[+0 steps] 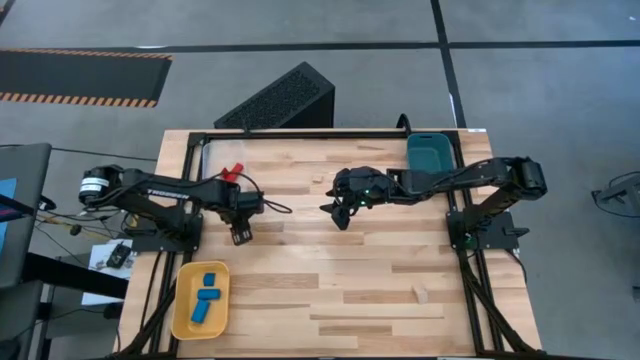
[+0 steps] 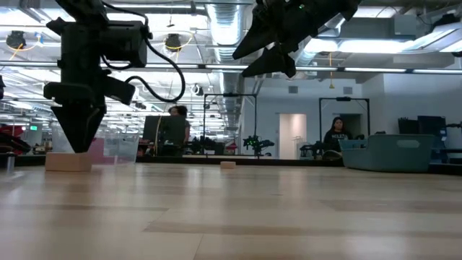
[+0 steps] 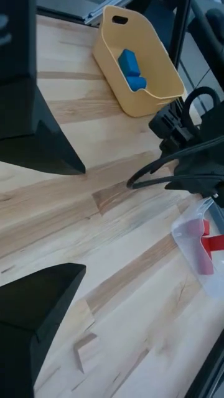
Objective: Sort & place blocks by color
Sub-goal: Put the middle brown block into the blue bin
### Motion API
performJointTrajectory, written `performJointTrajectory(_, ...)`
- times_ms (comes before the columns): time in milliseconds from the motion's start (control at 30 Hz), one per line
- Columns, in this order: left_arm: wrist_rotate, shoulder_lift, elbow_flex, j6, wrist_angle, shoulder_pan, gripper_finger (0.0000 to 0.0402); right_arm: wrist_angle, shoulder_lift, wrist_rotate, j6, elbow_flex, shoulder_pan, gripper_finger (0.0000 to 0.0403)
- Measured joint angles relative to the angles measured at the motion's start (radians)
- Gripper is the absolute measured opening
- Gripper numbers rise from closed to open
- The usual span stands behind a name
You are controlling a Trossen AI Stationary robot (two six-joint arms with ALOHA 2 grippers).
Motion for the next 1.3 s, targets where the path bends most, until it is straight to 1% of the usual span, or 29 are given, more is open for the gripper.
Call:
performJointTrajectory(267, 0.005, 0.001, -0.006, 0.03, 0.035, 0.0, 0.0183, 0.0, 0.0, 0.001, -0.004, 0.0, 0.0, 0.027)
performJointTrajectory(367, 0.004, 0.002, -0.007, 0.024, 0.112, 0.0, 0.0183, -0.001, 0.0, 0.001, -0.004, 0.0, 0.0, 0.027)
performJointTrajectory(467, -0.002, 0.005, -0.005, -0.014, 0.202, 0.0, 0.0183, -0.001, 0.0, 0.001, -0.004, 0.0, 0.001, 0.027)
performJointTrajectory(600, -0.002, 0.005, 0.053, -0.032, 0.26, 0.0, 0.0183, -0.001, 0.0, 0.001, -0.004, 0.0, 0.002, 0.027)
performJointTrajectory(733, -0.002, 0.004, 0.126, 0.038, 0.208, 0.0, 0.0183, -0.001, 0.0, 0.001, -0.004, 0.0, 0.002, 0.027)
performJointTrajectory(833, -0.002, 0.004, 0.145, 0.1, 0.142, 0.0, 0.0183, -0.001, 0.0, 0.001, -0.004, 0.0, 0.002, 0.027)
performJointTrajectory(1033, 0.005, 0.004, 0.108, 0.211, 0.113, -0.006, 0.0183, -0.001, 0.0, 0.001, -0.004, 0.0, 0.003, 0.027)
performJointTrajectory(1167, 0.053, 0.004, 0.076, 0.279, 0.114, -0.022, 0.0183, -0.001, 0.0, 0.001, -0.004, 0.0, 0.012, 0.027)
performJointTrajectory(1300, 0.063, 0.004, 0.048, 0.338, 0.119, -0.044, 0.0183, -0.002, 0.0, 0.001, -0.012, 0.0, 0.02, 0.027)
